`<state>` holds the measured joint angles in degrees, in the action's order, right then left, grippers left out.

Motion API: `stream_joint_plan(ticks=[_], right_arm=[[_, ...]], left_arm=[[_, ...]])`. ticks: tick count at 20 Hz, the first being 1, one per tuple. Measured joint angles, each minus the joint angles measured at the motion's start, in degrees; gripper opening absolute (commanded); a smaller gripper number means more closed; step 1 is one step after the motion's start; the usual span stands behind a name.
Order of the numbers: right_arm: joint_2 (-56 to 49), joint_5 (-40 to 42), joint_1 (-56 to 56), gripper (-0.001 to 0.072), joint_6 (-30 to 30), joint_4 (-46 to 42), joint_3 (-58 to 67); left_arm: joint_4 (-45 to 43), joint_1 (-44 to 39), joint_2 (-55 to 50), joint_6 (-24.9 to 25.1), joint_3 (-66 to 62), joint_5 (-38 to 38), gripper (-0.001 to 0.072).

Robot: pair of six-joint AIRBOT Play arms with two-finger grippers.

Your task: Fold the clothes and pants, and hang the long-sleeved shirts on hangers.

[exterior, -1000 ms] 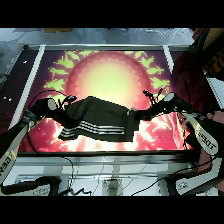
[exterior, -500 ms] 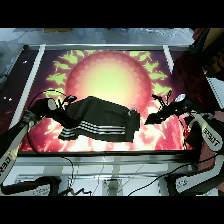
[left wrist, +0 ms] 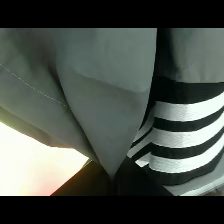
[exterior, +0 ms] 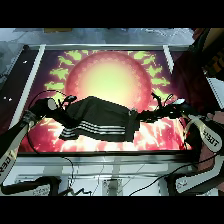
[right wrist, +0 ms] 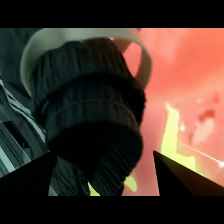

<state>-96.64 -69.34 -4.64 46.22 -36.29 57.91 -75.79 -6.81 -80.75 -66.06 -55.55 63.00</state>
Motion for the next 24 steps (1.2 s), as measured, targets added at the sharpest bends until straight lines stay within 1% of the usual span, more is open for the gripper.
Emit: stream_joint_plan(ticks=[3, 4, 5, 7, 9, 10, 11, 12, 13, 15, 17, 19, 21, 24], right_arm=[[0.0, 2.27, 4.72, 0.0666, -1.11, 1.51, -0.44], [0.0, 3.32, 6.45, 0.0593, -1.57, 1.77, -0.5], [0.0, 4.35, 7.96, 0.0462, -1.95, 1.79, -0.57], [-0.11, 7.3, 10.51, 0.0018, -2.21, 0.92, -0.61], [-0.07, 8.41, 12.09, 0.0021, -2.38, 1.25, 0.11], [0.02, 8.85, 12.46, 0.0021, -2.34, 1.27, 0.7], [0.37, 8.83, 12.66, 0.0021, -2.27, 1.31, 1.57], [0.85, 8.94, 12.79, 0.0021, -1.97, 1.42, 2.56], [1.62, 8.7, 12.83, 0.0021, -1.22, 0.81, 3.76], [3.91, 8.7, 12.72, 0.0021, 1.46, -1.62, 6.75], [7.15, 8.26, 12.04, 0.0021, 5.86, -6.91, 10.43], [11.06, 8.04, 10.56, 0.0021, 12.22, -14.6, 14.43], [15.39, 7.52, 8.09, 0.0021, 20.24, -23.41, 18.51], [22.27, 4.09, 2.25, 0.0021, 32.17, -36.39, 24.79]], left_arm=[[1.01, 0.0, 0.0, 0.0, 0.0, 0.0, 0.0018], [1.16, 0.0, 0.0, 0.0, 0.0, 0.0, 0.0018], [1.31, 0.0, 0.0, 0.0, 0.0, 0.0, 0.0018], [1.51, 0.0, 0.0, 0.0, 0.0, -0.02, 0.0018], [1.57, 0.02, 0.0, 0.0, 0.0, -0.02, 0.0033], [1.6, 0.04, -0.02, 0.02, -0.07, -0.04, 0.0162], [1.49, 0.07, 0.0, 0.09, -0.26, 0.0, 0.0449], [1.18, 0.07, -0.02, 0.28, -0.55, -0.04, 0.0661], [0.85, 0.07, 0.0, 0.28, -1.03, -0.02, 0.0683], [0.17, 0.07, 0.04, 0.48, -2.97, 0.09, 0.0683], [-1.27, 0.07, 0.09, 0.5, -6.16, 0.72, 0.0682], [-4.76, 0.07, 0.37, 0.52, -10.34, 1.09, 0.0683], [-9.03, 0.07, 1.4, 0.5, -14.71, 1.29, 0.0682], [-13.66, 0.07, 5.07, 0.48, -19.91, 1.49, 0.0681]])
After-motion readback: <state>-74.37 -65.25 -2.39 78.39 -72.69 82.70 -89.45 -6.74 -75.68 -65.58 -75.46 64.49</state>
